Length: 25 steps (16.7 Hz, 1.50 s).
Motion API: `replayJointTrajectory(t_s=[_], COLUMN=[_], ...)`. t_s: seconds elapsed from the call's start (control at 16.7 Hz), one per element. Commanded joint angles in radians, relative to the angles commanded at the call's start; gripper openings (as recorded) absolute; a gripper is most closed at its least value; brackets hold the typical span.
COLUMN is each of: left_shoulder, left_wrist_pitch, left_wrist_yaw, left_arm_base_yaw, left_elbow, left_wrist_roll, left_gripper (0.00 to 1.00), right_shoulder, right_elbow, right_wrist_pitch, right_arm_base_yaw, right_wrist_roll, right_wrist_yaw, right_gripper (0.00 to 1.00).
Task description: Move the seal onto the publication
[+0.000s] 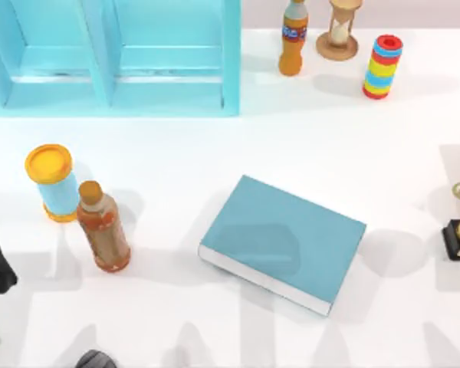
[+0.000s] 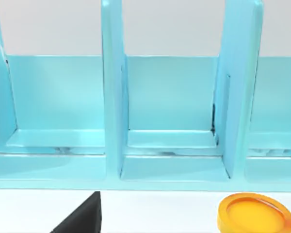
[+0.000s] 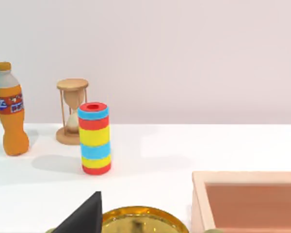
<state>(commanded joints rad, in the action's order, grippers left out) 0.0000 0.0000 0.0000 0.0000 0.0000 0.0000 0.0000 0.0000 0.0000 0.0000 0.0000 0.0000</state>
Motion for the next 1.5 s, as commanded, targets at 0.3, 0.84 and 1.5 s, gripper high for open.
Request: replayJointTrajectory(t_s=[0.3, 0.84, 1.5], left_shoulder=[0.0, 0.0, 0.0], left_wrist_pitch=[0.0, 0.0, 0.0], left_wrist_yaw=[0.0, 0.0, 0.0], left_arm_base_yaw=[0.0, 0.0, 0.0], left_elbow=[0.0, 0.0, 0.0], left_wrist_roll=[0.0, 0.0, 0.0], left_gripper=[1.0, 1.0, 1.0], right_shoulder=[0.011, 0.581, 1.711], right_elbow=[0.011, 0.526, 1.439], right_wrist_pitch=[-0.009, -0.432, -1.099], right_arm_base_yaw=[-0.002, -0.114, -0.361], right_wrist_roll=[-0.003, -0.15, -0.371], right_wrist_yaw=[-0.001, -0.023, -0.009], right_gripper=[1.0, 1.0, 1.0])
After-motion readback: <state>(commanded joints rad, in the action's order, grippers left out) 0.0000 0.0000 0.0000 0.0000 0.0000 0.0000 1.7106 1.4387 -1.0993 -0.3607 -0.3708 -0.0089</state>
